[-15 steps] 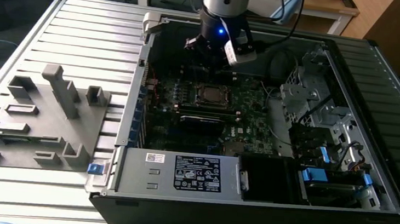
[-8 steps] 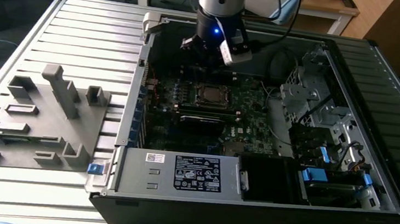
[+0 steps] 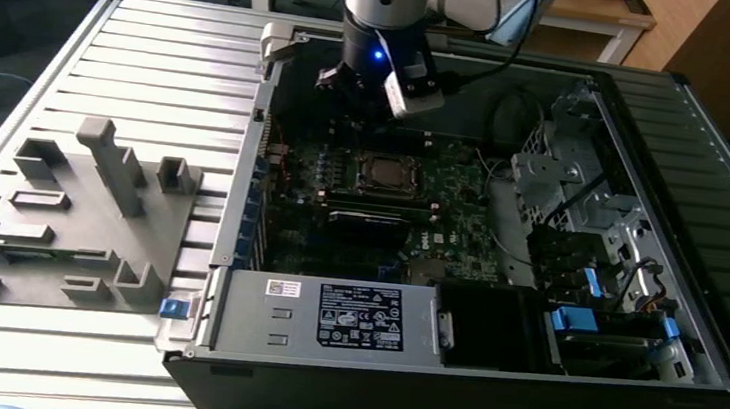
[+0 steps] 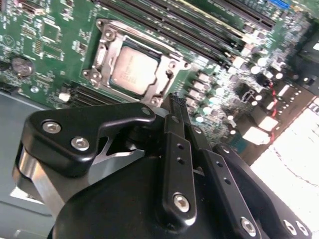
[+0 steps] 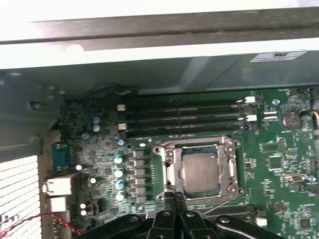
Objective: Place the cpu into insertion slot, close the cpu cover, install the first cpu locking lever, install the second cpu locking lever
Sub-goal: 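Install the first cpu locking lever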
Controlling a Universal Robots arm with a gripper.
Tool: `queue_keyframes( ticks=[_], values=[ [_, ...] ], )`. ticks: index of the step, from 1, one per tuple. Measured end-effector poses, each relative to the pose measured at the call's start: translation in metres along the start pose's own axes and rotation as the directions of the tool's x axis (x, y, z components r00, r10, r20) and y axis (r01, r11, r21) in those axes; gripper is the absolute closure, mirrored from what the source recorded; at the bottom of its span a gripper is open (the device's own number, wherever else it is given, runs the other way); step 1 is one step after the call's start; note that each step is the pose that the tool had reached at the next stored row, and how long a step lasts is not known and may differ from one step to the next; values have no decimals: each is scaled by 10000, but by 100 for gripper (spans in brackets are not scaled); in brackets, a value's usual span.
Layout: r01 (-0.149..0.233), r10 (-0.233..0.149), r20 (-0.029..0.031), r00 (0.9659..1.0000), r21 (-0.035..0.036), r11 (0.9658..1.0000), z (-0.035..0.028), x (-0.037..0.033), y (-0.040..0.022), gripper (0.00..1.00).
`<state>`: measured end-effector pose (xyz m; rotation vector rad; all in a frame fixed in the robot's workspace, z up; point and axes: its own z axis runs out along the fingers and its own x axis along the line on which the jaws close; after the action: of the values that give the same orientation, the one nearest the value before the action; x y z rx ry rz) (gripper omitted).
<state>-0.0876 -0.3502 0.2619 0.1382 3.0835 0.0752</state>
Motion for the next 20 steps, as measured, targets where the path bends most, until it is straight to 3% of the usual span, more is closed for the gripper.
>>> queue_keyframes(
  ticks=[9, 10, 11, 14, 17, 18, 20],
  values=[
    [15, -15, 144, 9999, -14, 10000, -10, 155, -39, 89],
    [16, -16, 154, 9999, -24, 10000, -11, 165, -43, 89],
    [15, -14, 155, 9999, -96, 10000, -11, 172, -48, 89],
    [-15, 21, 107, 9999, -629, 9980, -12, 180, -57, 89],
    [-45, 52, 56, 10000, -1163, 9932, -13, 186, -66, 89],
    [-55, 61, 44, 10000, -1314, 9913, -13, 187, -69, 89],
    [-65, 70, 29, 10000, -1463, 9892, -14, 196, -75, 89]
  ],
)
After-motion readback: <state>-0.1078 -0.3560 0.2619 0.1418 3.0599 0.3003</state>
